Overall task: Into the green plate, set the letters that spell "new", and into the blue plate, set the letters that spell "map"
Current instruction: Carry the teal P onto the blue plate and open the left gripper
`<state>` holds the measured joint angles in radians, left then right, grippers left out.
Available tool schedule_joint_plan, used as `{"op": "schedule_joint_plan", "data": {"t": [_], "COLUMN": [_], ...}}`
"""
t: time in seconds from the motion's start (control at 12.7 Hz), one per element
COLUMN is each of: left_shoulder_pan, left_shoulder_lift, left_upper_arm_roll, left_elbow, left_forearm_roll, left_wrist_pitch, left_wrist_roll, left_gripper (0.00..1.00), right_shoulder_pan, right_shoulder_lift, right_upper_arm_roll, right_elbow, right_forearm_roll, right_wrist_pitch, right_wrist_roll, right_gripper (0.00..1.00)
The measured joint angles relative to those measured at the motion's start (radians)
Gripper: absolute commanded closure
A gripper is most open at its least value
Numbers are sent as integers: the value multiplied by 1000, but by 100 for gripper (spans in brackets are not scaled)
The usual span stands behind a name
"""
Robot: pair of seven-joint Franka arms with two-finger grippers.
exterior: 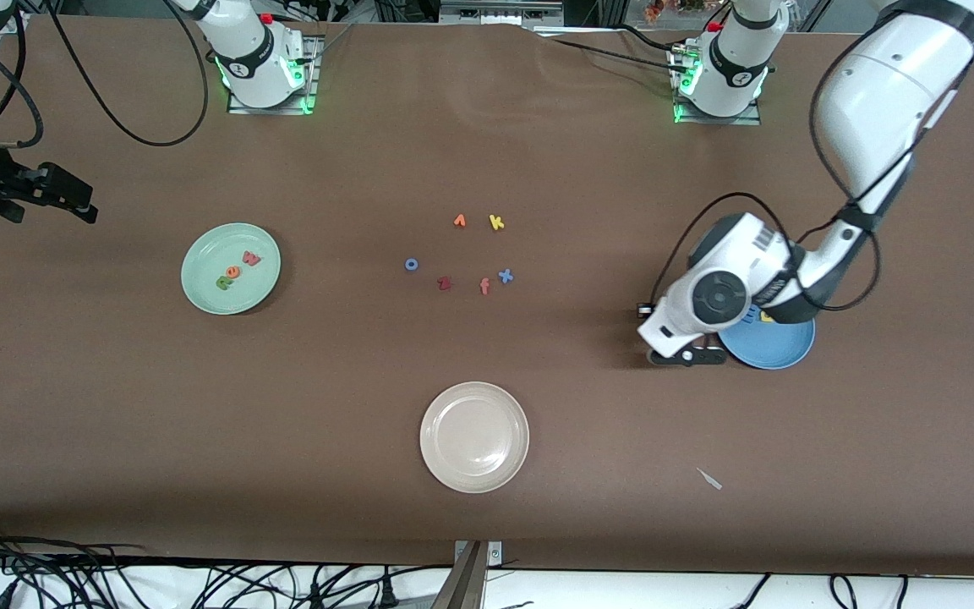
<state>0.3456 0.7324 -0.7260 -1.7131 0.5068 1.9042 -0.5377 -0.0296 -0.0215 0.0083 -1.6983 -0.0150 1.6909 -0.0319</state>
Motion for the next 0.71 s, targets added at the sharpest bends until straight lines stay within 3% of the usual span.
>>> {"op": "schedule_joint_plan", "data": {"t": [0.24, 0.47, 0.55, 0.63, 0.71], "left_shoulder_pan": [86, 170, 192, 207, 216], "left_shoulder_lift": [-13, -13, -11, -9, -5], "left_upper_arm_roll": [-5, 3, 11, 17, 22], "left_elbow": [61, 64, 64, 63, 63], "left_forearm_roll": [-7, -8, -8, -8, -8], "left_wrist_pitch": [-134, -164, -166, -167, -167], "left_wrist_roll": [248, 483, 542, 589, 625], "left_gripper": [74, 62, 21, 0, 0], "right_shoulder_pan": [0, 1, 1, 1, 1], "right_shoulder_lift": [0, 0, 0, 0, 0], "right_upper_arm_roll": [0, 0, 0, 0, 0], "right_elbow": [0, 0, 0, 0, 0], "right_forearm_roll": [0, 0, 0, 0, 0], "right_wrist_pitch": [-1, -1, -1, -1, -2], "right_wrist_roll": [0, 0, 0, 0, 0], "right_gripper": [0, 0, 0, 0, 0]}}
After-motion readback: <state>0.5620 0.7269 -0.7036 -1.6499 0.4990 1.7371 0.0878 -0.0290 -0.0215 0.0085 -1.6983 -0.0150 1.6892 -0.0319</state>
